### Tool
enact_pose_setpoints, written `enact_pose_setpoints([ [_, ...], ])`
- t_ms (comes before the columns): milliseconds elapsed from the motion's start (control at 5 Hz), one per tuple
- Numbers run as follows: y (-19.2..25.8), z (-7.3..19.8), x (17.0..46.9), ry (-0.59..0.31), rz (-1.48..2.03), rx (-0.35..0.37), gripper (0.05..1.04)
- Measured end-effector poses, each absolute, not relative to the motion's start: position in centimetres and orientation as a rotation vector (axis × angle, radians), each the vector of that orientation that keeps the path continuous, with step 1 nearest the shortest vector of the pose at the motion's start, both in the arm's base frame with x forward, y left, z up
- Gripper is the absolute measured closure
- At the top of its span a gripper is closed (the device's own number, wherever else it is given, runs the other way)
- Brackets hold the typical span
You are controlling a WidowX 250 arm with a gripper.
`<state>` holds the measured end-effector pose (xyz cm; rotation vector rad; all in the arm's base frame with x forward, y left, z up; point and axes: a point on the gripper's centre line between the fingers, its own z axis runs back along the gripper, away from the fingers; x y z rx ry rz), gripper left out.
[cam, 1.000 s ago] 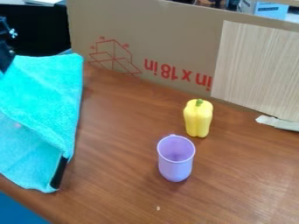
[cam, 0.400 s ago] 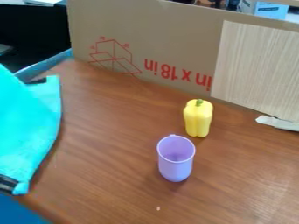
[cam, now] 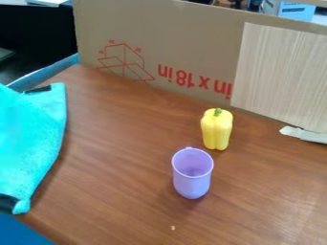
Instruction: Fold the cloth from top right to bottom left
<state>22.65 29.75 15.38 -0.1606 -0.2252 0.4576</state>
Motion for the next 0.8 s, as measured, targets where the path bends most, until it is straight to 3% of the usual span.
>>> enact_pose_setpoints([
  [200, 30.6, 14.3, 22.5, -0.207, 0.465, -0.131, 0.287],
  [400, 30.7, 14.3, 22.4, -0.206, 0.447, -0.125, 0.083],
  [600, 30.7, 15.5, 22.8, -0.227, 0.358, -0.122, 0.081],
  [800, 30.9, 18.8, 23.2, -0.265, 0.197, -0.094, 0.084],
])
